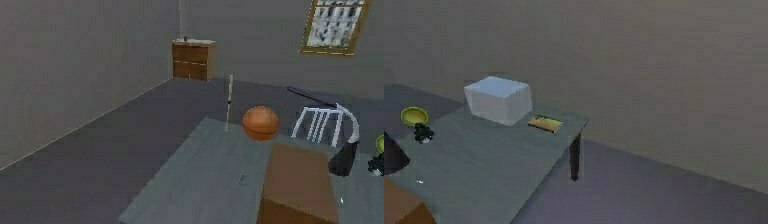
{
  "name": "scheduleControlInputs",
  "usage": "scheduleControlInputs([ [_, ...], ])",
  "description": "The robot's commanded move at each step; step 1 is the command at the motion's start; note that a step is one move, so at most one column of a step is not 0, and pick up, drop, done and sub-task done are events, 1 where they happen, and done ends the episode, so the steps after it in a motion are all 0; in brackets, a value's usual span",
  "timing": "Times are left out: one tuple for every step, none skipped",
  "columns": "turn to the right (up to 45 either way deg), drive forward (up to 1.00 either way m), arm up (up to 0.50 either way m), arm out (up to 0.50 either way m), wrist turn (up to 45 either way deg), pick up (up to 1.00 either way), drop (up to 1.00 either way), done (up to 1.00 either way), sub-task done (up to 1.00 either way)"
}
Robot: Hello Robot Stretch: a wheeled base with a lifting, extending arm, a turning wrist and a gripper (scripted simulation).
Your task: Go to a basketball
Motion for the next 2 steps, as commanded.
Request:
scheduleControlInputs([
  [18.0,0.00,0.00,0.00,0.0,0.00,0.00,0.00,0.00],
  [0.0,0.00,0.00,0.00,0.0,0.00,0.00,1.00,0.00],
])
